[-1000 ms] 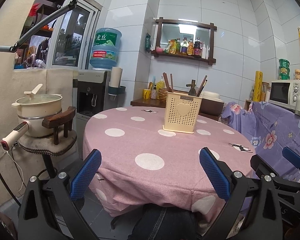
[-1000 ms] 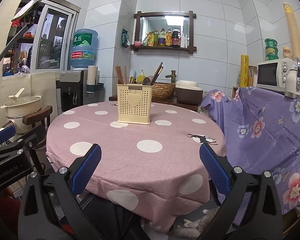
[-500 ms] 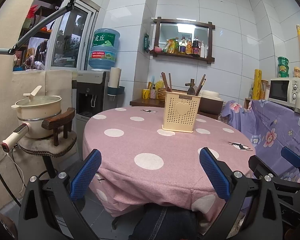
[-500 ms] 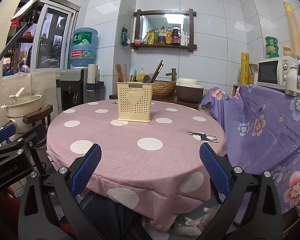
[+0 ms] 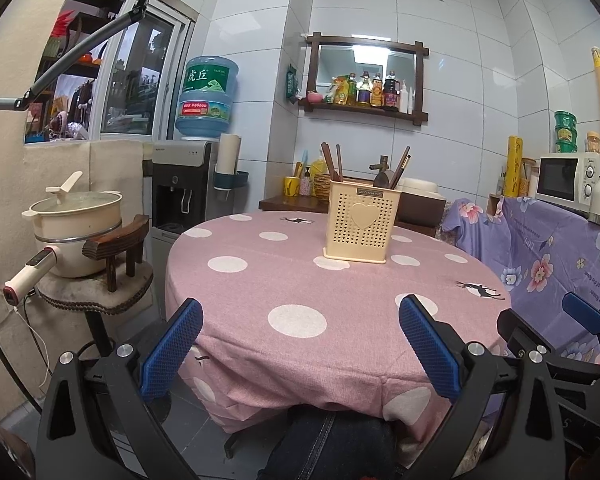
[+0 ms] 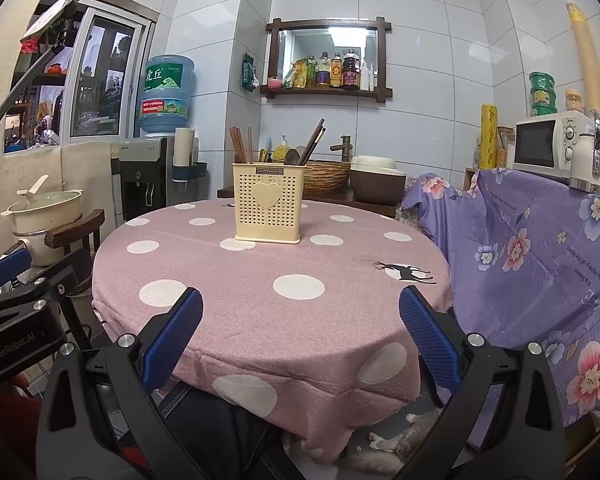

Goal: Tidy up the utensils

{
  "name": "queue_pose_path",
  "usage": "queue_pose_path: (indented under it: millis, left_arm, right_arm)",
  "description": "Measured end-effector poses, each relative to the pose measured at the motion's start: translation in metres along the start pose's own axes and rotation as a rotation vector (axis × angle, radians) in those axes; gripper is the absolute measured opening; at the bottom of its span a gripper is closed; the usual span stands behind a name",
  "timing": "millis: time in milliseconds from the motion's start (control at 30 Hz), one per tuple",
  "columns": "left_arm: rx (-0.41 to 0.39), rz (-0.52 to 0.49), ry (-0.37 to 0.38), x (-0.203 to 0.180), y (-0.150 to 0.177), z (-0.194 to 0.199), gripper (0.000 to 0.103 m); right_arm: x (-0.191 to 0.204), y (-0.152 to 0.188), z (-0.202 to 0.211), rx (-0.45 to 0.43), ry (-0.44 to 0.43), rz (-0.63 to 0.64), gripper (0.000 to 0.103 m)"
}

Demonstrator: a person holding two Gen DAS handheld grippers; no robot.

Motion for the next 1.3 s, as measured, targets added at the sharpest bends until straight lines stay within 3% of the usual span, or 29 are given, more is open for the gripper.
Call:
queue_pose_path:
  millis: [1300]
  left_arm:
    - [0.032, -0.005, -0.044, 0.0084, 0.0020, -0.0032, 0.098]
  right_arm:
    - [-0.0034, -0.0024, 0.0035, -0.004, 0.018, 0.006, 0.097]
Point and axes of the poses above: each gripper's, at about its wrist camera, not at the fingertips, and z roughly against the way its jaws point, x to its left, y to its underside, the point moved 4 cm from there along -z, roughly the way its jaws point, and after that the axes turned 9 degrees about -y, right-handed, at the moved point
